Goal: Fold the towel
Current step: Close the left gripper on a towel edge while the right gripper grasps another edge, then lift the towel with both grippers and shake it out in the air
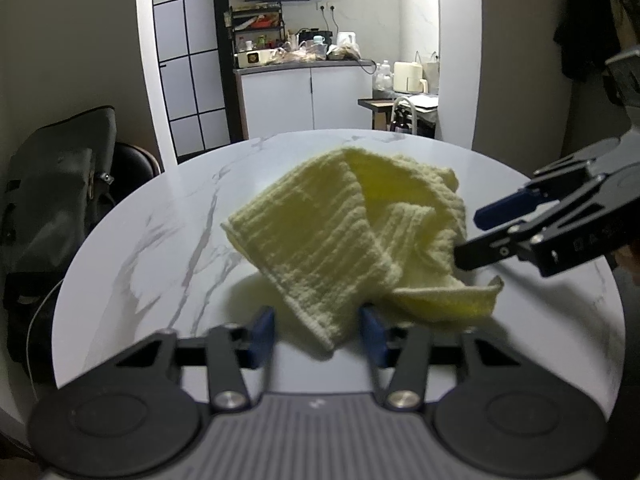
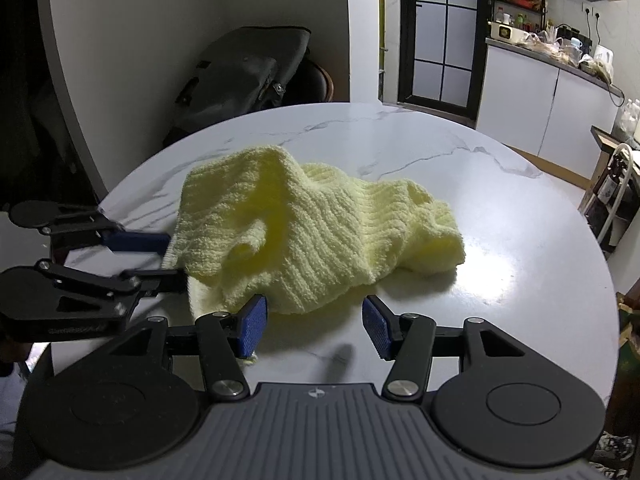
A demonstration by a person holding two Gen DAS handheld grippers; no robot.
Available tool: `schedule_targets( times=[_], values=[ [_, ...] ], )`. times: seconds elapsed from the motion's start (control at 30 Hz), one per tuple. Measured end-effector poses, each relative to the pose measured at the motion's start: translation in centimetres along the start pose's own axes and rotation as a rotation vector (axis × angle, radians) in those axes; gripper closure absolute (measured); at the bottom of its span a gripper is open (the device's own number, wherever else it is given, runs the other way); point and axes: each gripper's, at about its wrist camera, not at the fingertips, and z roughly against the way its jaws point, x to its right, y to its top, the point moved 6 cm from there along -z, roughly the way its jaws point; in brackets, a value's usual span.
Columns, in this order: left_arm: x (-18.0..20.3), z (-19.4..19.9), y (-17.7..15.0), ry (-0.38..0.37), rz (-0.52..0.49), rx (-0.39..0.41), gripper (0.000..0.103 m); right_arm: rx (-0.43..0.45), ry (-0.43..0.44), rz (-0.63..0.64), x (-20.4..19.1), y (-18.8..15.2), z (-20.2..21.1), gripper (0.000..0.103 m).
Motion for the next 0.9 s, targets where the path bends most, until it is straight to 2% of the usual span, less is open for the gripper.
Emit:
schedule_targets(
  times=[0.07, 0.1, 0.13, 0.2, 0.3, 0.47, 0.73, 0.9],
  values=[
    [0.0, 1.2, -0.2, 0.012, -0.007, -0.001, 0.085, 0.014, 0.009, 0.001, -0.3, 0.0, 0.0, 0.051],
    [-0.1, 2.0, -0.3, 0.015, -0.014, 0.000, 0.087, 0.016, 0.013, -0.007, -0.2, 0.0, 0.0, 0.064],
    [-0.1, 2.9, -0.3, 0.012, -0.013, 0.009, 0.091, 0.017, 0.017, -0.017, -0.1, 0.0, 0.0, 0.081],
    [-0.1, 4.7, -0.3, 0.006, -0.008, 0.030, 0.097, 0.020, 0.017, -0.029, 0.1, 0.1, 0.0, 0.094],
    [-0.4, 7.1, -0.1, -0.022, 0.027, 0.067, 0.099, 0.044, 0.008, -0.024, 0.2, 0.5, 0.4, 0.096],
    [-1.8, 11.4, 0.3, -0.024, 0.079, 0.124, 0.099, 0.108, -0.018, -0.002, 0.0, 1.8, 1.9, 0.097],
    [-2.8, 19.6, 2.1, 0.002, 0.076, 0.253, 0.099, 0.240, -0.057, 0.056, -0.3, 5.9, 5.0, 0.099],
    [-2.7, 24.9, 2.3, 0.015, 0.081, 0.309, 0.099, 0.287, -0.077, 0.087, -0.3, 7.9, 6.6, 0.099]
  ],
)
